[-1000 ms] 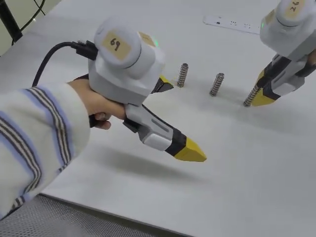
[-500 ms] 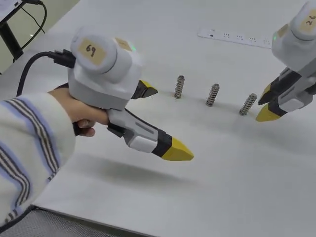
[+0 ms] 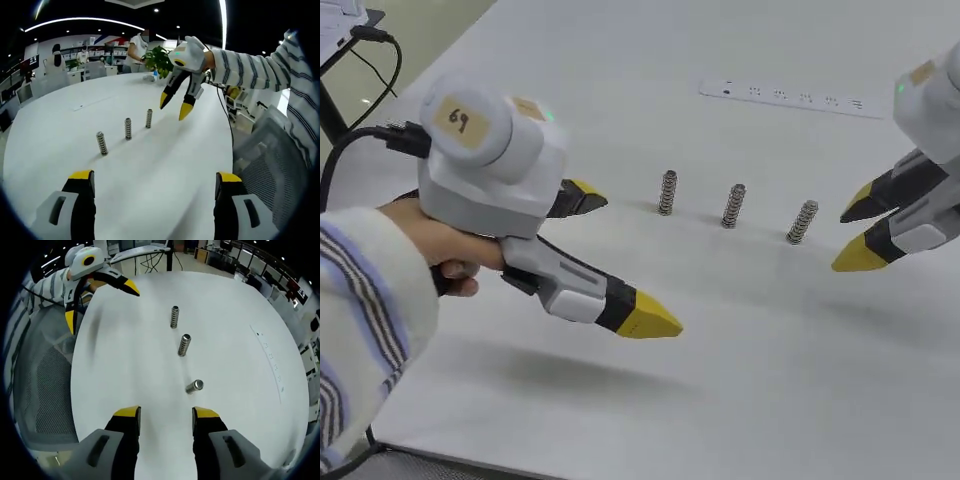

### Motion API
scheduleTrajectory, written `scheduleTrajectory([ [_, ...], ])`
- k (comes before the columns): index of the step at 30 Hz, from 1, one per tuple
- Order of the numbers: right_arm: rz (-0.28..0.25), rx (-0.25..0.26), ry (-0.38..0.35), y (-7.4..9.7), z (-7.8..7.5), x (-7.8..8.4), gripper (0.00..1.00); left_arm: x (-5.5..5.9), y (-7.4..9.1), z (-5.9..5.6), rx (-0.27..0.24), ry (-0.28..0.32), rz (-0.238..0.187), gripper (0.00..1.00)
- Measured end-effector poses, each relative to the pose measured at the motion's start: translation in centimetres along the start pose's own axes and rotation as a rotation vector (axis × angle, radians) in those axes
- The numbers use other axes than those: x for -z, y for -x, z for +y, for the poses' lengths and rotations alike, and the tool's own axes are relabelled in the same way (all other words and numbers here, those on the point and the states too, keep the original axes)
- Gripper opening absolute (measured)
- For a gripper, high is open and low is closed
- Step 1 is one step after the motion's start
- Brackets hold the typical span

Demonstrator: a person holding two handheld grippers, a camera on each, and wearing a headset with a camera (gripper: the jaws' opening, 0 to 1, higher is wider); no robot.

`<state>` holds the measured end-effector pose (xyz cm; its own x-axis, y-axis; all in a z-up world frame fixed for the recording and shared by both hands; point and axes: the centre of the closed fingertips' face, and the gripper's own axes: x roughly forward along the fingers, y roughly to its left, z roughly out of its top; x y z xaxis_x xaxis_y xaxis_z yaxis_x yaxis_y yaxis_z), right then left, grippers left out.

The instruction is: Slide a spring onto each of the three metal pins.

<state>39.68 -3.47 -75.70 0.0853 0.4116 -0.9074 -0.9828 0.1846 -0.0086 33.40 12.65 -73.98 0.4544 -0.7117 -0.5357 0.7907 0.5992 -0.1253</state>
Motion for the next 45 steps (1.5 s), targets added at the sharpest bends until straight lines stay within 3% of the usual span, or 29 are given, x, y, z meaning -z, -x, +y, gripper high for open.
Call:
scheduleTrajectory([
  [9, -0.115, 0.041, -0.053, 1.0, 0.7, -0.5, 0.52, 0.2, 0.5, -0.5, 0.010, 0.002, 0.005, 0.98],
  [14, -0.201, 0.085, -0.145, 1.2, 0.7, -0.6, 0.52, 0.3, 0.8, -0.5, 0.008, 0.006, 0.003, 0.98],
  [18, -0.252, 0.113, -0.185, 1.7, 0.9, -0.5, 0.59, 0.4, 1.1, -0.5, 0.008, 0.012, 0.002, 0.98],
  [19, -0.287, 0.120, -0.205, 1.7, 1.1, -0.8, 0.60, 0.5, 1.3, -0.5, 0.008, 0.016, 0.003, 0.98],
  [22, -0.360, 0.123, -0.240, 1.8, 1.8, -1.2, 0.64, 0.5, 1.5, -0.5, 0.004, 0.027, -0.007, 0.98],
  [28, -0.438, 0.113, -0.296, 1.8, 4.3, -1.0, 0.75, 0.8, 2.0, -0.9, 0.018, 0.038, -0.005, 0.98],
  [37, -0.459, 0.118, -0.335, 1.6, 6.9, 0.5, 0.89, 1.9, 3.0, -1.2, 0.015, 0.054, 0.009, 0.98],
  [45, -0.496, 0.142, -0.386, 2.0, 7.7, 0.7, 0.91, 2.9, 3.5, -1.6, 0.019, 0.066, 0.037, 0.98],
])
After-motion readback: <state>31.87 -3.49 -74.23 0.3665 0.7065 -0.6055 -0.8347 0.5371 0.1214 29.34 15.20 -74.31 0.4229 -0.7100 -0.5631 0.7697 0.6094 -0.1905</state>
